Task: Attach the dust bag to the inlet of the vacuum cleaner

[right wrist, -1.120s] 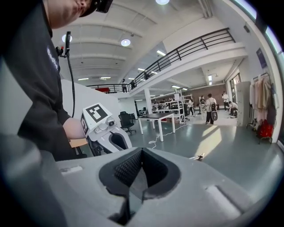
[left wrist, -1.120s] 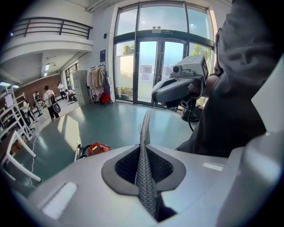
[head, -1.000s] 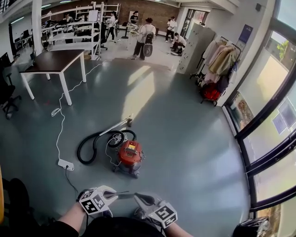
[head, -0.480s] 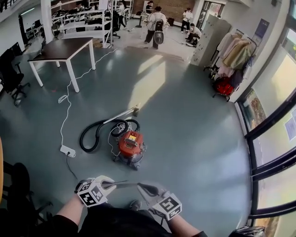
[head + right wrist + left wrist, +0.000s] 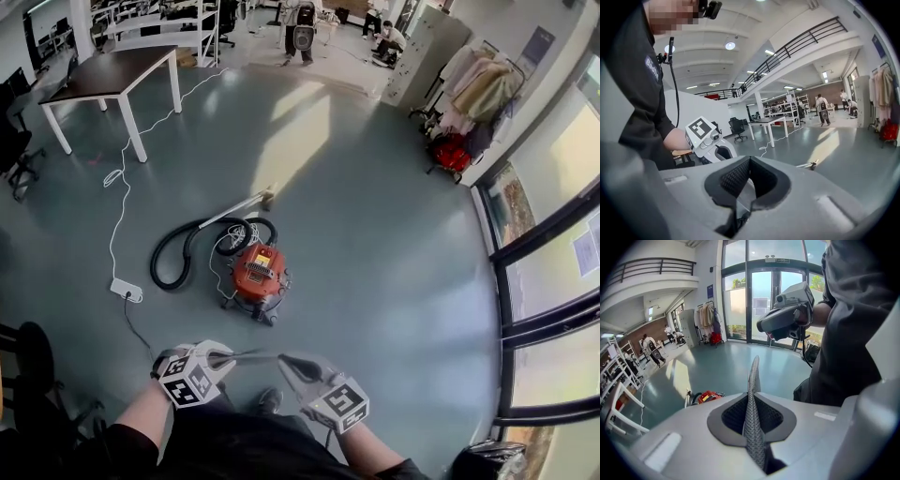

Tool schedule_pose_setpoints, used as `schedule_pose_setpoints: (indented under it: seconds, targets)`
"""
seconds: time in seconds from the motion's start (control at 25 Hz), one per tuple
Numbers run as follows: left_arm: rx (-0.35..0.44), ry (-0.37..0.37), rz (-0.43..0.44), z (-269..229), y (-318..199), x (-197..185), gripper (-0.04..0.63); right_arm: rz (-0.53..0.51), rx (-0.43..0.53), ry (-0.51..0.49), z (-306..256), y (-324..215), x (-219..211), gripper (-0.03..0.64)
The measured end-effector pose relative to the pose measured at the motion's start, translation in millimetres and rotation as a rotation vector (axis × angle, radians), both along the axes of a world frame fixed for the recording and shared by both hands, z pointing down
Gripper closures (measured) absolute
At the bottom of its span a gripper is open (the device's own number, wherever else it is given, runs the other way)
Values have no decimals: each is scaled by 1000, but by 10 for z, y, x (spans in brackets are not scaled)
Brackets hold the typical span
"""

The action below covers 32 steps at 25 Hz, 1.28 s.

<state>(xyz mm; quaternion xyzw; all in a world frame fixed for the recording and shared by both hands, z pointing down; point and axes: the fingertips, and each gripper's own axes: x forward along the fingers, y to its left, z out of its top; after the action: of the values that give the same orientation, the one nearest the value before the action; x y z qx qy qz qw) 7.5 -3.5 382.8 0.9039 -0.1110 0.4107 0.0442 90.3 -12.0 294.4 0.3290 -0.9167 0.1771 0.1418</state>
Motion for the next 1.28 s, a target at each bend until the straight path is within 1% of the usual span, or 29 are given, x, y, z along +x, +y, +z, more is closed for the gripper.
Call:
schedule_pose_setpoints:
  seconds: [0.24,0.36,0.52,0.76,0.88,1.04,1.28]
  targets:
    - [3,-2,91,184,-285,-160,552,68,-20,-11,71,-278,-261,623]
    - [-4,1,138,313,-401,-206,552,108,-39,3,187,-433,-303,623]
    - [-20,5,186,509,-582,-271,552,165,-33,4,262,-689,-359,623]
    - [-45,37,246,761,-742,-258,552,258,-42,-3,401,-973,-361,623]
    - [-54,48,265,925,-778,-226,552,279,-43,-13,522,-1081,-367,623]
    - [-67,53,274,1218,-765,-198,552,274,-45,-21,760,-1146,-348,623]
    - [-72,58,272,1678,-792,-112,552,315,-50,-20,1237,-1260,-47,623]
